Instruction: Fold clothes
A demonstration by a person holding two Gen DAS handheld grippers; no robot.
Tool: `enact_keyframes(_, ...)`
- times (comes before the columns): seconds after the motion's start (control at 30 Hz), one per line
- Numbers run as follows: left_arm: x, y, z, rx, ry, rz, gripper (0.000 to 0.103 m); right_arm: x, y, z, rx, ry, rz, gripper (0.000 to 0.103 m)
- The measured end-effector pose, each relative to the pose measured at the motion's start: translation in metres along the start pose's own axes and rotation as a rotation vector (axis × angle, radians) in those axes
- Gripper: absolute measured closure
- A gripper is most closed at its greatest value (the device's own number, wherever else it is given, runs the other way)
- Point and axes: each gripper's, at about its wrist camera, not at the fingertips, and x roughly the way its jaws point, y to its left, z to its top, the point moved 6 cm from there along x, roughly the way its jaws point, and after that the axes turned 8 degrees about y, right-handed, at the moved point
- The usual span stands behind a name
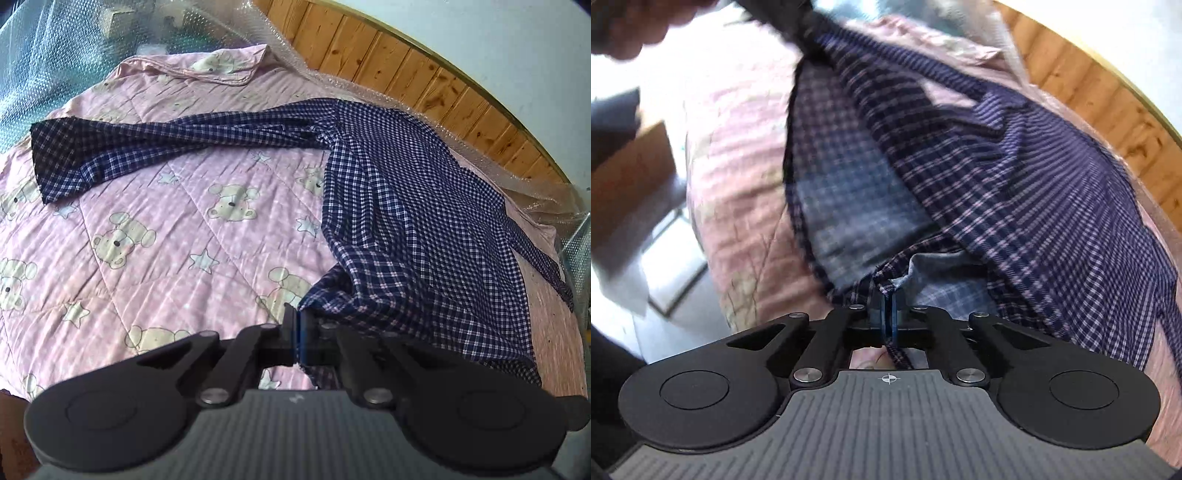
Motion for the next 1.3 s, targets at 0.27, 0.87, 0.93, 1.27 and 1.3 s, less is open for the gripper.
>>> enact_keyframes(0.27,0.004,0.011,-0.023,0.076,0.039,0.065,0.1,0.015,0.028,-0.02,0.071,0.035,0.128,0.1)
enact_keyframes(0.87,0.062,-0.045,-0.024,0.515,0.072,0.144,0.098,-0.026,-0.159,-0.153,0.394,0.053,-0.195,0.059)
enact_keyframes(0.93,0.051,-0.039,-0.023,0.465,0.065,0.098,0.097,-0.037,-0.153,-0.149,0.378,0.026,-0.237,0.058)
enact_keyframes(1.27,0.037,-0.036,-0.017,0.412,0.054,0.017,0.098,-0.013,-0.136,-0.163,0.309,0.165,-0.359,0.103)
enact_keyframes(1.3,0.027,-0.031,-0.018,0.383,0.048,-0.011,0.098,-0.024,-0.139,-0.164,0.319,0.156,-0.359,0.103)
